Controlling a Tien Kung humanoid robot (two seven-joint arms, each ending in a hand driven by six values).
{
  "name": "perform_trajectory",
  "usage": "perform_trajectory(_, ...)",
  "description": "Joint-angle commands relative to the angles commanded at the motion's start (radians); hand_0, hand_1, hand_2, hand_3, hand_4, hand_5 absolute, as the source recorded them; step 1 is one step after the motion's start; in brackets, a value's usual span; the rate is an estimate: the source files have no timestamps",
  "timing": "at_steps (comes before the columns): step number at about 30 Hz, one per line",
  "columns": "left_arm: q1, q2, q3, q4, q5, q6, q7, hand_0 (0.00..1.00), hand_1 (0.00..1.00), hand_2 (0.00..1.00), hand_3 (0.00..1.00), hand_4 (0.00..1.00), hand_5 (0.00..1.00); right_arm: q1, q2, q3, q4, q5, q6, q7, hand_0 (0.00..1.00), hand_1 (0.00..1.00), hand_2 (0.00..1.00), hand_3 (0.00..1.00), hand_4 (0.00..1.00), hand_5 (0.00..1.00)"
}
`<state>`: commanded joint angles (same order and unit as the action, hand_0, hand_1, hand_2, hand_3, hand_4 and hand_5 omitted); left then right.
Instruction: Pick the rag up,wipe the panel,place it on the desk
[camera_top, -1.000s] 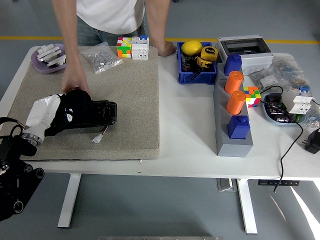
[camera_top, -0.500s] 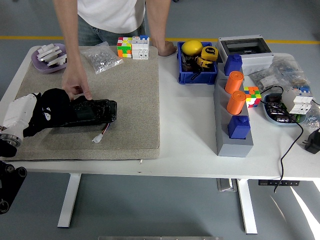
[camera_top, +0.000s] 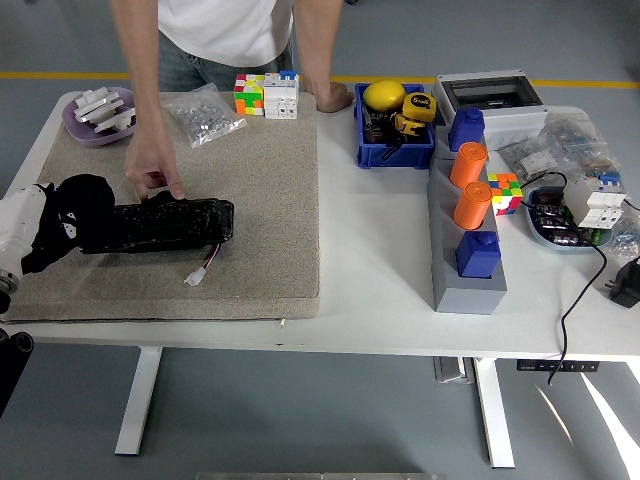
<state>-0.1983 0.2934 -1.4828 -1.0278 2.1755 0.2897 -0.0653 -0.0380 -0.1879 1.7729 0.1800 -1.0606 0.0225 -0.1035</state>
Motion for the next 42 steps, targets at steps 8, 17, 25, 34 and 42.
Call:
perform_trajectory(8, 0.004, 0.002, -0.001, 0.007, -0.002, 0.002, -0.004, 0.247, 0.253, 0.641, 0.477, 0.002, 0.002, 0.001, 0.002, 0.007, 0.0, -0.006, 0.002, 0.005, 0.767, 0.644, 0.683, 0.602, 0.998, 0.532)
perform_trajectory(17, -0.007, -0.005, 0.031, 0.004, -0.011, 0.004, -0.007, 0.247, 0.251, 0.64, 0.475, 0.002, 0.002, 0.003, 0.002, 0.014, 0.0, -0.011, 0.004, 0.008, 0.766, 0.644, 0.683, 0.602, 0.998, 0.532)
perform_trajectory(25, -0.015, -0.012, 0.087, -0.009, -0.018, 0.001, -0.003, 0.246, 0.251, 0.639, 0.473, 0.002, 0.002, 0.002, -0.001, 0.015, 0.0, -0.013, 0.005, 0.009, 0.767, 0.644, 0.683, 0.603, 0.998, 0.533)
perform_trajectory(34, -0.041, -0.03, 0.188, -0.032, -0.028, -0.004, 0.007, 0.246, 0.251, 0.636, 0.472, 0.002, 0.002, 0.004, -0.005, 0.016, 0.0, -0.017, 0.005, 0.01, 0.766, 0.644, 0.683, 0.604, 0.998, 0.534)
perform_trajectory(42, -0.075, -0.057, 0.276, -0.054, -0.037, 0.001, 0.003, 0.25, 0.251, 0.637, 0.473, 0.002, 0.002, 0.005, -0.006, 0.021, 0.0, -0.023, 0.006, 0.012, 0.767, 0.644, 0.683, 0.604, 0.998, 0.534)
